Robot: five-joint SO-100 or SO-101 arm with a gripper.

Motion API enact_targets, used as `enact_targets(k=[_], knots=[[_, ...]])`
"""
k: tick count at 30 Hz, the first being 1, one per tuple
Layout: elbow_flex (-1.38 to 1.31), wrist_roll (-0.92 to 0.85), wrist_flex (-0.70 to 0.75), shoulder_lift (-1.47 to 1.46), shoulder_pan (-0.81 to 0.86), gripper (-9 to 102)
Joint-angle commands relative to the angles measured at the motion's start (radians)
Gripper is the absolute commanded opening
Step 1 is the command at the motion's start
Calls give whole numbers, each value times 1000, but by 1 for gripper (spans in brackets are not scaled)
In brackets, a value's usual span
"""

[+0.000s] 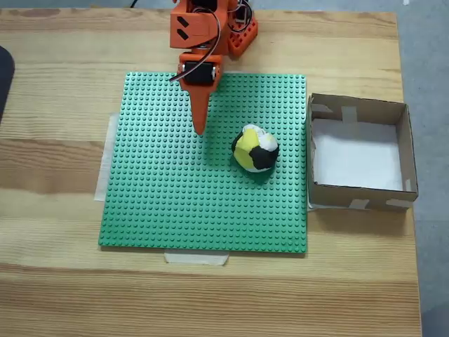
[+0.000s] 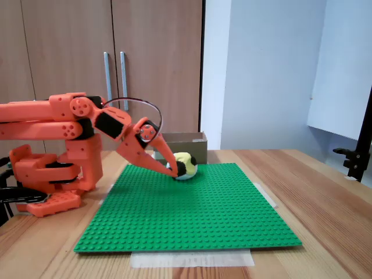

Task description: Pick the ball and put it in the box.

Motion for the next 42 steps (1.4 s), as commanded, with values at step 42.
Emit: enact_targets(k=[42], knots=[[-752, 35, 261, -630, -35, 0]])
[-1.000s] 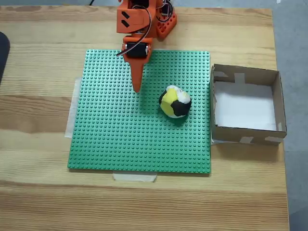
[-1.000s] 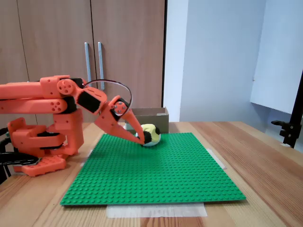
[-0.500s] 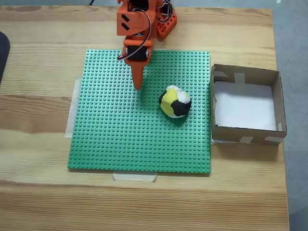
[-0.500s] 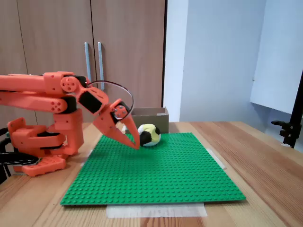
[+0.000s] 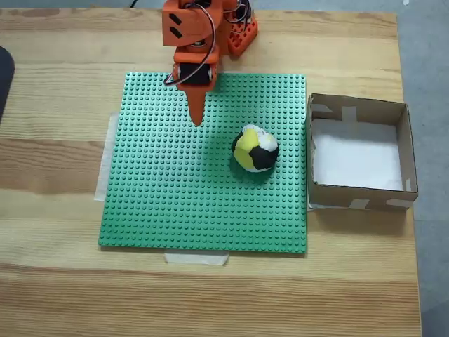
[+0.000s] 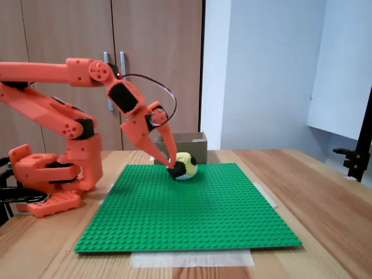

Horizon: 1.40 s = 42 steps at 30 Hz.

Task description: Pick the ball and put it in the box.

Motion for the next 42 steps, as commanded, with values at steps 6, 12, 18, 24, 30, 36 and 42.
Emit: enact_targets(k=[6, 12, 18, 24, 30, 36, 42], knots=[[-284, 35, 120, -207, -58, 0], [-442, 57, 213, -341, -112, 0], [-577, 91, 296, -442, -173, 0], [-681, 143, 357, -529, -242, 0], [-781, 181, 423, -626, -296, 1], [-862, 193, 479, -724, -333, 4], [-857, 170, 488, -759, -344, 10]])
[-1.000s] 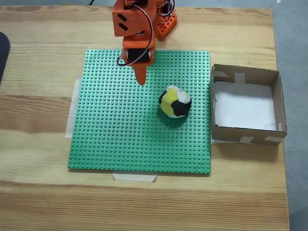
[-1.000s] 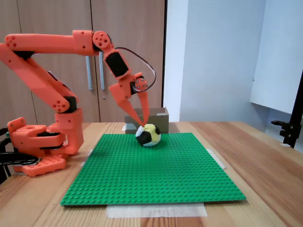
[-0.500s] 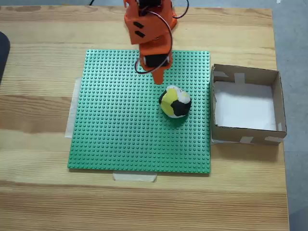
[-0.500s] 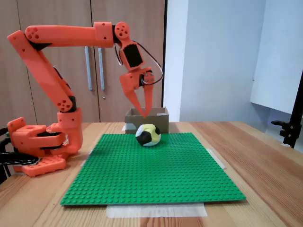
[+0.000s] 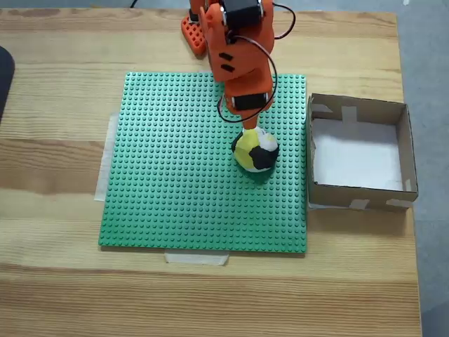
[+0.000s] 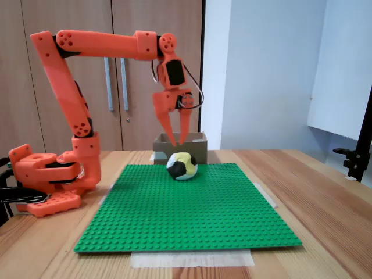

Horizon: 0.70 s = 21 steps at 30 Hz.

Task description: Pick the ball and put it in the box.

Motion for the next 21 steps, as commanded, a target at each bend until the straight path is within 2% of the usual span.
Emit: enact_targets(k=[1, 2, 4, 8, 11, 16, 18, 21], knots=[[-38, -12, -2, 0, -15, 10], [-35, -14, -6, -2, -14, 11], [-23, -3, -8, -3, -9, 18], [5, -11, -20, -5, -9, 21], [29, -5, -18, -5, -8, 29], [71, 0, -26, -5, -6, 33], [89, 29, -9, -5, -5, 43], [115, 43, -17, -5, -2, 41]])
